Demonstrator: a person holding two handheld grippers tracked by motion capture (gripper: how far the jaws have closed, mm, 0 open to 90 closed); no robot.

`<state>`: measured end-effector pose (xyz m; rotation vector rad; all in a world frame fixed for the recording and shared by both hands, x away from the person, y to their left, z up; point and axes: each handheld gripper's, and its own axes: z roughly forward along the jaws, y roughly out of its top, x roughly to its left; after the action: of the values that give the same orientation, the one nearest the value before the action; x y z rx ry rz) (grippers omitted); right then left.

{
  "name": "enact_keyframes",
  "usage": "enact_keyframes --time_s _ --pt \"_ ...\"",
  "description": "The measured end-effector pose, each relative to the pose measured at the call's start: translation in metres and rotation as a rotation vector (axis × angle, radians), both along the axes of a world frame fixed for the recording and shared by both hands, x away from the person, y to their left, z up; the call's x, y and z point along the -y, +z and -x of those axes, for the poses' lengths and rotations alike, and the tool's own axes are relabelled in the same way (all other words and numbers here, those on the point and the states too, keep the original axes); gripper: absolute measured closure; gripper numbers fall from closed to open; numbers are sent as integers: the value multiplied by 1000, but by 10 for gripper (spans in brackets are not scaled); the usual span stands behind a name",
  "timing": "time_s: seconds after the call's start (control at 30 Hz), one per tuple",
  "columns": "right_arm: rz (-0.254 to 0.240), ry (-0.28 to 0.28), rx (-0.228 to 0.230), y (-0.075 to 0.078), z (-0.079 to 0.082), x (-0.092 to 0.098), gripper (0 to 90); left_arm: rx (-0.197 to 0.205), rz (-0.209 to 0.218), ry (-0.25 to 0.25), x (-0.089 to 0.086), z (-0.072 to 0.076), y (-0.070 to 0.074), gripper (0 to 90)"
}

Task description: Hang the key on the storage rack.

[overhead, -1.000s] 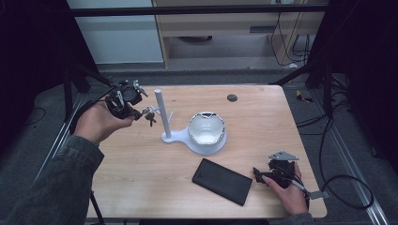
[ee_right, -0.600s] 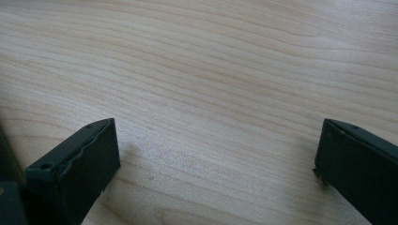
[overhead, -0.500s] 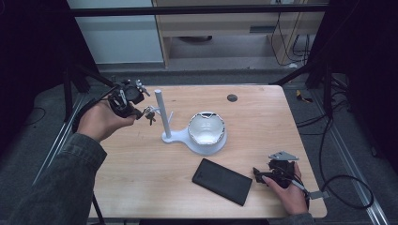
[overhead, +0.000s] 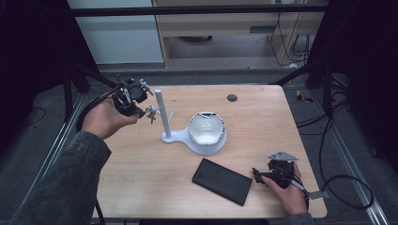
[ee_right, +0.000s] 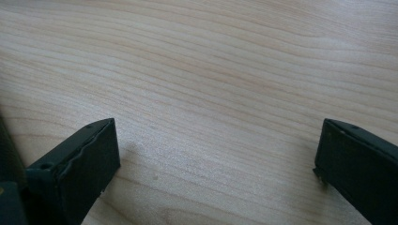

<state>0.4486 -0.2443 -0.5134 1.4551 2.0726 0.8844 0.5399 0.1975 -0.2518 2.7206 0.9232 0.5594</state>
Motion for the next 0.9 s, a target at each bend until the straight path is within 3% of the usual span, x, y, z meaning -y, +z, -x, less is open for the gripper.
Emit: enact_keyframes --time_s 0.47,0.9 --pt "1 8 2 0 0 -1 4 24 -4 4 1 0 2 888" --pt "1 14 2 0 1 -3 4 12 -13 9 1 -8 -2 887"
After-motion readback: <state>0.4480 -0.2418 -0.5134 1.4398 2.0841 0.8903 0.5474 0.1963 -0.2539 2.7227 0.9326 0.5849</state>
